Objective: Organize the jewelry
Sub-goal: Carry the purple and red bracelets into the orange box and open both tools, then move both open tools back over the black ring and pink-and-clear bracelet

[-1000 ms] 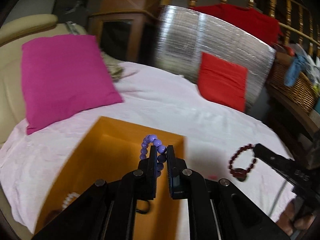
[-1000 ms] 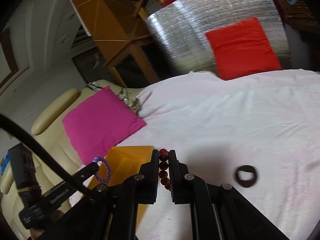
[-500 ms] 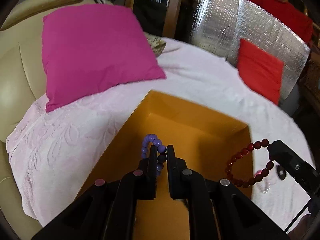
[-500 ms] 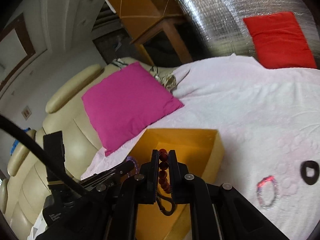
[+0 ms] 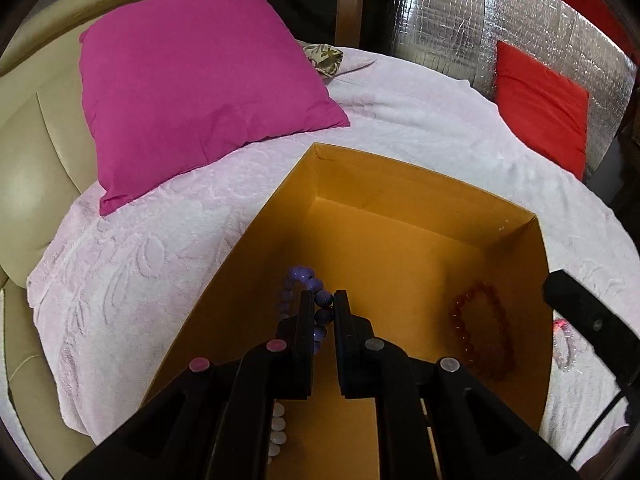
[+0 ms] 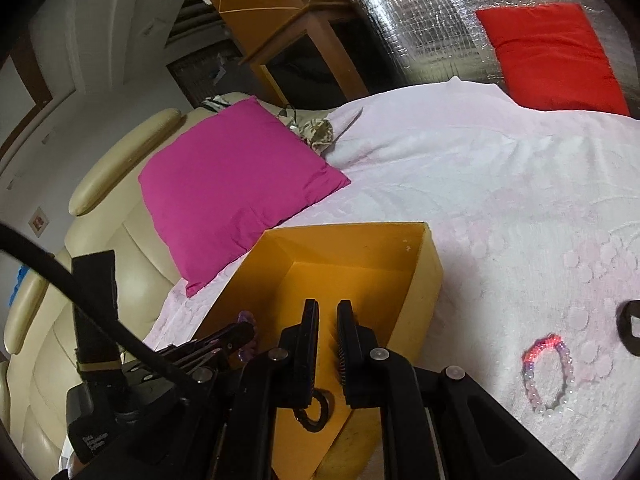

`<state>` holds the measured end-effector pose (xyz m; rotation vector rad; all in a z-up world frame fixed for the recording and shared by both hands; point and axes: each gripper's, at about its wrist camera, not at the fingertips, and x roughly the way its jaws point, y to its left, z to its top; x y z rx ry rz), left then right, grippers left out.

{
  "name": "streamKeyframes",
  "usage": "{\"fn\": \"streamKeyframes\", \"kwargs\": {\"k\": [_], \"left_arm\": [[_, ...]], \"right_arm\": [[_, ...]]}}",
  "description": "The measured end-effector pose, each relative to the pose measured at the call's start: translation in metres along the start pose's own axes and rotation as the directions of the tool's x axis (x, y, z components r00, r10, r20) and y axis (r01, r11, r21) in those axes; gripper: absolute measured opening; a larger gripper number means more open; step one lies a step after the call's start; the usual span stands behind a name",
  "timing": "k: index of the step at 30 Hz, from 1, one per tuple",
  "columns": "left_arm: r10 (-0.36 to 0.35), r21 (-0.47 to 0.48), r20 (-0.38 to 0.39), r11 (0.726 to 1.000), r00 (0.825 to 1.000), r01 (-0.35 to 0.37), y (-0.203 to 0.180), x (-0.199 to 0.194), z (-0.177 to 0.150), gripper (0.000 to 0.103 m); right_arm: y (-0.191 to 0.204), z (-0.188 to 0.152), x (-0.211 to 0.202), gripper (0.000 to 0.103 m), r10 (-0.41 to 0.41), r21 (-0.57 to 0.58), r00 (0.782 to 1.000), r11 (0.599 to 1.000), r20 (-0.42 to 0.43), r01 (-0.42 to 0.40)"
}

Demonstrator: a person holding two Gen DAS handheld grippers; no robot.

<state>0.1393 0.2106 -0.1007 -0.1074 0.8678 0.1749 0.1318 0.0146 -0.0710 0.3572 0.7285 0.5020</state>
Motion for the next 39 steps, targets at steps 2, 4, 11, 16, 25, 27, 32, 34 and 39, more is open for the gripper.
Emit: {"fn": "streamKeyframes", "kwargs": {"k": [2, 4, 11, 16, 25, 27, 32, 34, 39], "left_arm": [[0.015, 0.006, 0.003, 1.000, 1.000, -0.015, -0.002, -0.001, 0.000, 0.009], [0.038, 0.016, 0.012, 0.999, 0.999, -0.038, -0.004, -0.002, -0.001, 0.014], [0.104, 0.054, 0.111, 0.992, 0.988, -0.110, -0.024, -0.024, 0.001, 0.059], [0.110, 0.061, 0.188, 0.991, 0.976, -0.123, -0.045, -0.047, 0.000, 0.072], [0.021, 0.188, 0.298, 0.979, 0.954, -0.081, -0.114, -0.092, -0.021, 0.079], [-0.016, 0.238, 0.308, 0.969, 0.951, -0.060, -0.136, -0.099, -0.029, 0.079], [-0.117, 0.349, 0.290, 0.937, 0.950, 0.009, -0.189, -0.113, -0.049, 0.079], [-0.150, 0.391, 0.257, 0.920, 0.955, 0.039, -0.212, -0.114, -0.059, 0.079], [-0.221, 0.466, 0.165, 0.876, 0.961, 0.122, -0.257, -0.113, -0.080, 0.079]], "right_arm": [[-0.001, 0.002, -0.002, 0.012, -0.003, 0.005, 1.000, 1.000, 0.005, 0.003], [-0.003, 0.004, -0.008, 0.013, -0.021, 0.002, 0.999, 1.000, 0.026, 0.021], [-0.020, 0.013, -0.034, 0.033, -0.092, 0.032, 0.993, 0.995, 0.069, 0.090], [-0.034, 0.015, -0.064, 0.058, -0.202, 0.028, 0.973, 0.979, 0.114, 0.200], [-0.082, 0.009, -0.130, 0.072, -0.424, 0.067, 0.902, 0.905, 0.077, 0.420], [-0.098, 0.005, -0.145, 0.074, -0.464, 0.077, 0.885, 0.885, 0.049, 0.460], [-0.143, -0.016, -0.185, 0.075, -0.588, 0.109, 0.807, 0.801, -0.043, 0.589], [-0.158, -0.026, -0.201, 0.075, -0.619, 0.116, 0.782, 0.773, -0.075, 0.623], [-0.185, -0.046, -0.235, 0.075, -0.659, 0.144, 0.744, 0.730, -0.111, 0.668]]}}
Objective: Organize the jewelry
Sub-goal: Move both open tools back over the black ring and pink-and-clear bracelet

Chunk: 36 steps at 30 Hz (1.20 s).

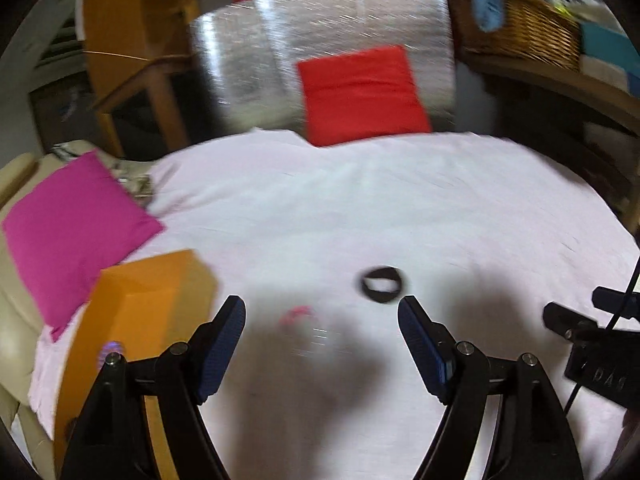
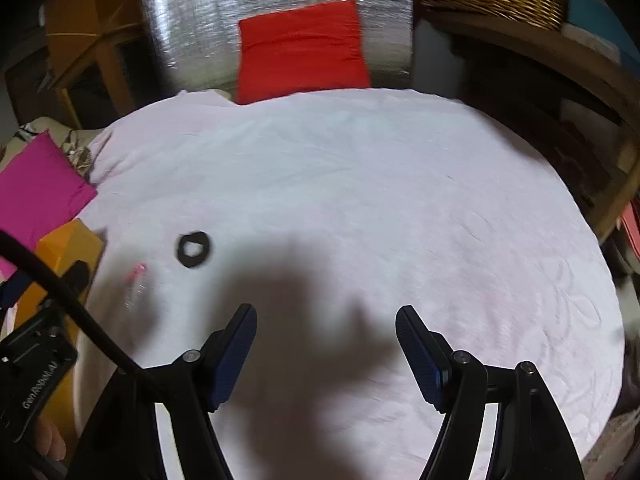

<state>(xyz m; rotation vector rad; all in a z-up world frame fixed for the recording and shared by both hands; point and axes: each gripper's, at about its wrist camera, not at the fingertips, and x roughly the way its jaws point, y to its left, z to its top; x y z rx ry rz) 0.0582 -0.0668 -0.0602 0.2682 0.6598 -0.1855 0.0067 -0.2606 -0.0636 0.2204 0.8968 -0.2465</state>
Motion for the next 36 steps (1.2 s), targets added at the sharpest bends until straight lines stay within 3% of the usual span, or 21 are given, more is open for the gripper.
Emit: {"fn": "streamKeyframes", "kwargs": {"k": [6, 11, 23, 25, 29, 32, 35, 36], "left_arm": [[-0.078, 0.040, -0.056, 0.996, 0.995, 0.080, -0.060, 0.008, -0.002, 0.079], [-0.068, 0.117, -0.072, 0.990, 0.995, 0.077, -0.102, 0.012, -0.010, 0.079], [-0.030, 0.250, -0.117, 0.967, 0.993, 0.058, -0.130, 0.033, -0.023, 0.079], [-0.057, 0.242, -0.161, 0.966, 0.985, 0.095, -0.130, 0.039, -0.028, 0.079], [-0.111, 0.176, -0.210, 0.973, 0.971, 0.149, -0.121, 0.047, -0.033, 0.079], [-0.149, 0.128, -0.239, 0.975, 0.959, 0.184, -0.108, 0.049, -0.034, 0.080], [-0.200, 0.061, -0.275, 0.973, 0.941, 0.224, -0.094, 0.051, -0.037, 0.080], [-0.211, 0.045, -0.283, 0.972, 0.936, 0.233, -0.091, 0.052, -0.038, 0.080]], "right_arm": [[-0.045, -0.018, 0.000, 0.075, -0.057, 0.002, 0.998, 0.998, -0.017, 0.057], [-0.071, -0.012, 0.003, 0.075, -0.051, 0.049, 0.998, 0.997, -0.026, 0.052], [-0.071, 0.003, 0.024, 0.075, -0.004, 0.097, 0.997, 0.995, -0.072, 0.011], [-0.072, 0.002, 0.032, 0.075, 0.009, 0.118, 0.996, 0.993, -0.093, 0.002], [-0.079, -0.004, 0.061, 0.076, -0.054, 0.128, 0.982, 0.989, -0.179, 0.077], [-0.074, -0.004, 0.063, 0.081, -0.113, 0.062, 0.982, 0.990, -0.151, 0.124], [-0.073, -0.009, 0.063, 0.088, -0.135, 0.070, 0.983, 0.987, -0.122, 0.144], [-0.071, -0.011, 0.064, 0.094, -0.165, 0.058, 0.980, 0.983, -0.111, 0.172]]}}
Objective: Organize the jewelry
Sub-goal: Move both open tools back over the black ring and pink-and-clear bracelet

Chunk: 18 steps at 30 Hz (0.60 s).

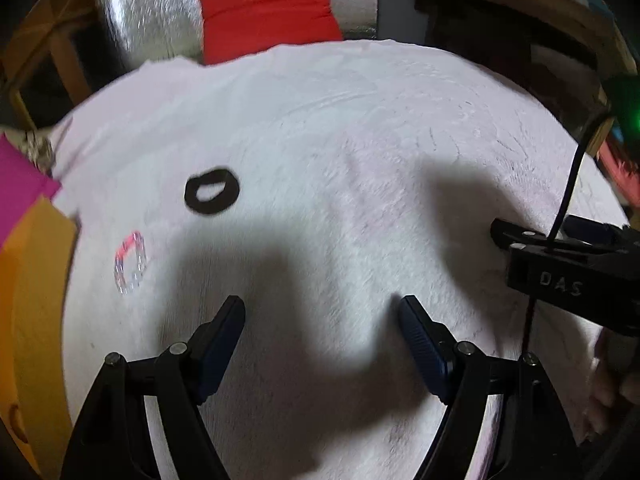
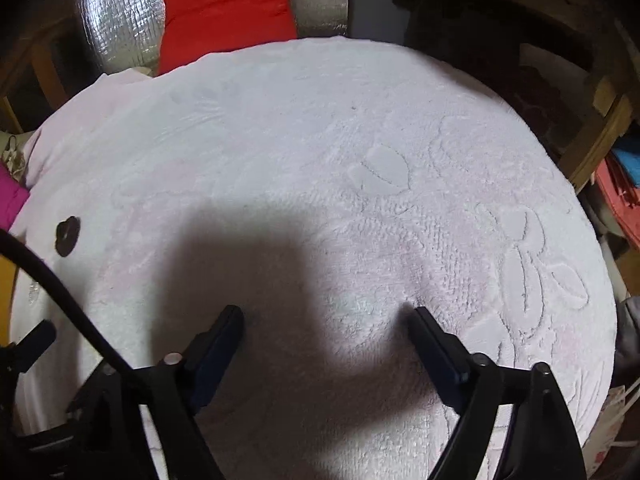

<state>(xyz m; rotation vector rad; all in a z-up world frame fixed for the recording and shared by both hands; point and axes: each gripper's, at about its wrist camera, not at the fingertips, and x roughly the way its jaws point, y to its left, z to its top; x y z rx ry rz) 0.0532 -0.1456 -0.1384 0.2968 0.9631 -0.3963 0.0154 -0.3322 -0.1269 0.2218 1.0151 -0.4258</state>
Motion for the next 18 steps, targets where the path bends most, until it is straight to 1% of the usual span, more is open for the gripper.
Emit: {"fn": "streamKeyframes", "kwargs": {"k": [1, 2, 4, 6, 8, 9, 10, 13, 15, 18], "left_arm": [[-0.013, -0.014, -0.008, 1.000, 1.000, 0.012, 0.005, -0.001, -0.001, 0.080], [-0.019, -0.022, -0.011, 1.000, 1.000, 0.019, 0.007, -0.001, -0.004, 0.080], [-0.020, -0.030, -0.017, 0.999, 1.000, 0.020, 0.014, -0.003, -0.007, 0.080], [-0.024, -0.025, -0.023, 0.999, 0.999, 0.023, 0.019, -0.003, -0.012, 0.080], [-0.035, -0.015, -0.029, 0.999, 0.999, 0.035, 0.023, -0.002, -0.016, 0.083], [-0.033, -0.013, -0.029, 0.999, 0.999, 0.033, 0.024, -0.002, -0.018, 0.089], [-0.034, -0.016, -0.028, 0.999, 0.999, 0.033, 0.026, -0.001, -0.021, 0.092], [-0.070, -0.045, 0.009, 0.997, 0.998, 0.070, 0.033, -0.001, -0.029, 0.093], [-0.071, -0.046, 0.028, 0.996, 0.997, 0.072, 0.034, 0.000, -0.033, 0.096], [-0.066, -0.053, 0.032, 0.996, 0.997, 0.067, 0.034, 0.002, -0.033, 0.101]], "right_arm": [[0.001, -0.001, 0.001, 0.103, -0.024, -0.004, 1.000, 1.000, 0.007, 0.024], [0.001, -0.003, 0.003, 0.103, -0.045, 0.002, 0.999, 0.999, 0.019, 0.045], [0.001, -0.005, 0.004, 0.103, -0.035, 0.031, 0.999, 0.999, 0.035, 0.033], [0.003, -0.007, 0.002, 0.103, -0.045, 0.036, 0.998, 0.998, 0.052, 0.043], [0.002, -0.009, 0.003, 0.103, -0.045, 0.052, 0.996, 0.998, 0.074, 0.041], [0.002, -0.010, 0.002, 0.103, -0.046, 0.057, 0.996, 0.998, 0.081, 0.041], [0.002, -0.010, 0.002, 0.103, -0.047, 0.061, 0.995, 0.997, 0.086, 0.042], [0.003, -0.012, 0.001, 0.103, -0.047, 0.076, 0.994, 0.996, 0.098, 0.039], [0.002, -0.011, 0.001, 0.103, -0.038, 0.086, 0.994, 0.996, 0.104, 0.029], [-0.001, -0.011, 0.000, 0.103, -0.036, 0.103, 0.993, 0.994, 0.112, 0.024]]}}
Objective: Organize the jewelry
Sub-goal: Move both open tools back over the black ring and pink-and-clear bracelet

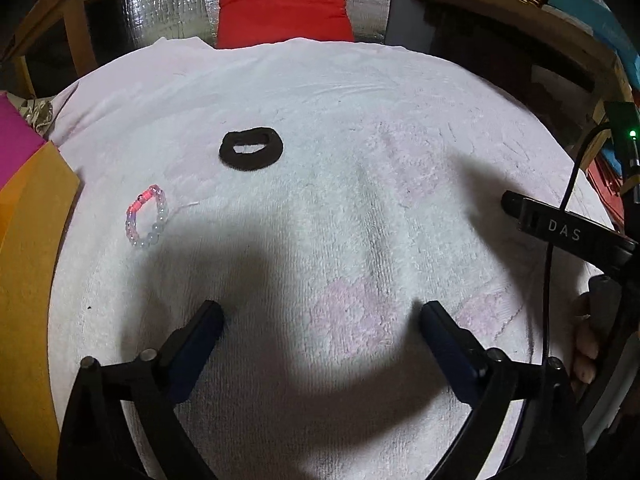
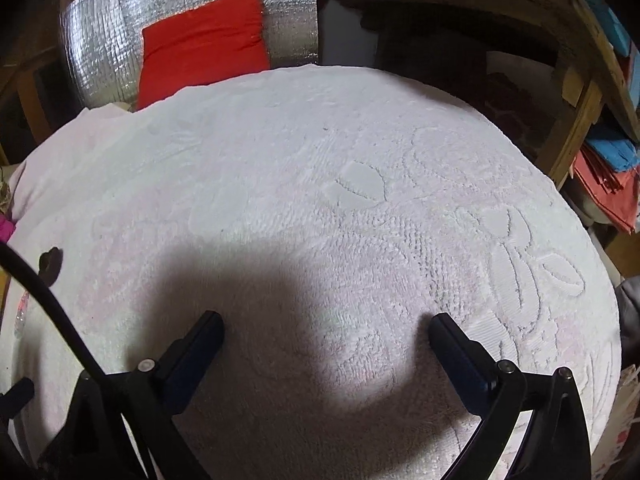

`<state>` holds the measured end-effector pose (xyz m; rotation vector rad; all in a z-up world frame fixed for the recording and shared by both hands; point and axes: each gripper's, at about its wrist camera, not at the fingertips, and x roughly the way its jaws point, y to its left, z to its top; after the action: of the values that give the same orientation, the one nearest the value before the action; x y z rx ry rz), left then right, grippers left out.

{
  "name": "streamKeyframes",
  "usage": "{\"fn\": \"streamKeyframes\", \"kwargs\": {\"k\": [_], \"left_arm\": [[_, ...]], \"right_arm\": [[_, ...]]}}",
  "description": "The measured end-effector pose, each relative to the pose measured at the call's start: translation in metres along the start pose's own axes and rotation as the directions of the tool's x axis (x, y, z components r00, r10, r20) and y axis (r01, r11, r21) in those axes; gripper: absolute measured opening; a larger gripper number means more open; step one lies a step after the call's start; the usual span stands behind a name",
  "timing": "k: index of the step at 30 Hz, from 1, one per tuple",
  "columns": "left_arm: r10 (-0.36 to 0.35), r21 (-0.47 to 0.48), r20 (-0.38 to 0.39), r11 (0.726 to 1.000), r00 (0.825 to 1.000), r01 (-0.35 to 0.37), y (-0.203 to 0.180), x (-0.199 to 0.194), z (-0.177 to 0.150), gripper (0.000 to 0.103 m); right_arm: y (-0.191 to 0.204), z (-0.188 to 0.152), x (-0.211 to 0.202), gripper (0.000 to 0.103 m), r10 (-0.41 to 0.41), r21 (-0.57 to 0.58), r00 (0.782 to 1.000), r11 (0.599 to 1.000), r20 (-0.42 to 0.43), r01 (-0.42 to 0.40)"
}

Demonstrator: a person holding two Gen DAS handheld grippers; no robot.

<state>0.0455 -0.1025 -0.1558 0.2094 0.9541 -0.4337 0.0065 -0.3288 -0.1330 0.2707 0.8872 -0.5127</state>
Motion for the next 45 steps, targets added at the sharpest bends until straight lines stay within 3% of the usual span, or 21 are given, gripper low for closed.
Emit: {"fn": "streamKeyframes", "kwargs": {"k": [7, 19, 27, 31, 38, 45], "left_arm": [[0.027, -0.014, 0.010, 1.000, 1.000, -0.027, -0.002, 0.000, -0.002, 0.103], [0.048, -0.029, 0.028, 0.998, 0.998, -0.047, -0.002, -0.002, -0.004, 0.103], [0.025, 0.009, -0.062, 1.000, 0.998, -0.025, 0.001, -0.001, 0.007, 0.103], [0.067, -0.004, -0.025, 0.998, 0.997, -0.067, 0.004, -0.007, 0.009, 0.103], [0.084, -0.051, 0.130, 0.996, 0.988, -0.078, 0.024, -0.042, 0.017, 0.103], [0.106, -0.100, 0.149, 0.991, 0.983, -0.092, 0.051, -0.050, 0.015, 0.103]], "right_arm": [[-0.002, 0.005, 0.003, 0.103, 0.002, 0.001, 1.000, 1.000, -0.026, -0.002], [-0.005, -0.012, -0.002, 0.103, -0.005, 0.032, 0.999, 0.999, 0.049, 0.003], [-0.002, -0.016, -0.006, 0.103, -0.025, 0.036, 0.998, 0.999, 0.062, 0.023], [0.000, -0.015, -0.004, 0.103, -0.030, 0.036, 0.998, 0.999, 0.063, 0.028], [0.003, -0.013, -0.005, 0.103, -0.048, 0.029, 0.998, 0.998, 0.050, 0.046], [0.001, 0.007, 0.003, 0.103, -0.035, 0.038, 0.997, 0.999, -0.075, 0.038]]}}
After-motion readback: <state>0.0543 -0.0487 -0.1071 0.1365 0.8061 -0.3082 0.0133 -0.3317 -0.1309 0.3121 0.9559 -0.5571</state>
